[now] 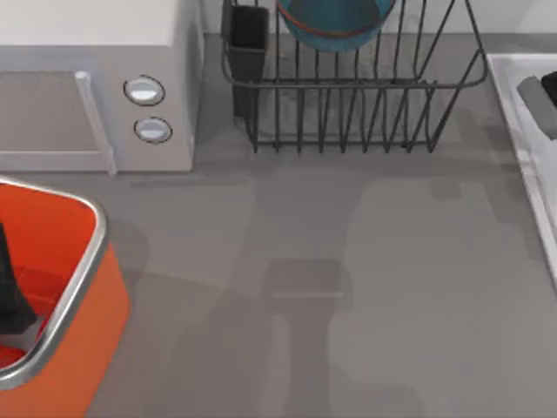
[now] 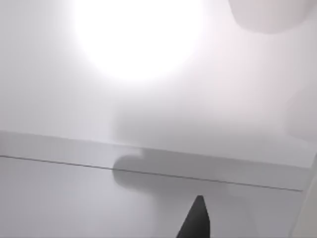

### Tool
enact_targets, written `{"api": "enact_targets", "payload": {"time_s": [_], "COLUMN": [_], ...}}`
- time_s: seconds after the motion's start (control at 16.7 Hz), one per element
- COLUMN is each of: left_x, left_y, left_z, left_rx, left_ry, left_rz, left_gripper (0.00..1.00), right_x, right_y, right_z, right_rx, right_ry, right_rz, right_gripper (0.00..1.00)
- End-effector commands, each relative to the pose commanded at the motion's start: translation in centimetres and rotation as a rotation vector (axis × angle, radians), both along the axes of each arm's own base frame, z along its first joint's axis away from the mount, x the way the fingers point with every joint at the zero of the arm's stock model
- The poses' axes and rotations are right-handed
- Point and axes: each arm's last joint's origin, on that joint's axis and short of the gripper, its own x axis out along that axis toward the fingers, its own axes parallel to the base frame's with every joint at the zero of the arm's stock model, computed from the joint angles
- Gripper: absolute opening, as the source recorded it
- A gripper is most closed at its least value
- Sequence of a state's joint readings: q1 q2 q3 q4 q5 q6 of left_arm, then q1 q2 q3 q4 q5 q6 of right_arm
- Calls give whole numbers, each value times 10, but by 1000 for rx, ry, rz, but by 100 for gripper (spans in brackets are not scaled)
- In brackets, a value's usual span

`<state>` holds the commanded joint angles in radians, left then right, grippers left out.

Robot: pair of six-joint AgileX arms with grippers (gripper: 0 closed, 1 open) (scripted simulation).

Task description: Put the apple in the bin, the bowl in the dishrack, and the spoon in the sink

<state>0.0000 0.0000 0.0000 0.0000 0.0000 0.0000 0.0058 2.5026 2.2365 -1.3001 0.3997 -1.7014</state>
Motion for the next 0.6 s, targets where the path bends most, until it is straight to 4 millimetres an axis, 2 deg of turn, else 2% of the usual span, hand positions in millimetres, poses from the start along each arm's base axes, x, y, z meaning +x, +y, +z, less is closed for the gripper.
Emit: {"api": "enact_targets", "payload": {"time_s": [0.18,0.36,0.6], "left_x": [0,0,0], "left_y": [0,0,0], "left_z": [0,0,0], "left_rx": [0,0,0], "left_ry": [0,0,0], "left_rz": [0,0,0], "left_gripper": [100,100,100], "right_x": [-2,1,6], "right_y": [4,4,-8], "right_z": [-15,-13,-11], "right_rx": [3,-1,-9], "right_ry": [43,-8,-83], "right_rz": [26,27,-1], "right_gripper": [0,0,0]}}
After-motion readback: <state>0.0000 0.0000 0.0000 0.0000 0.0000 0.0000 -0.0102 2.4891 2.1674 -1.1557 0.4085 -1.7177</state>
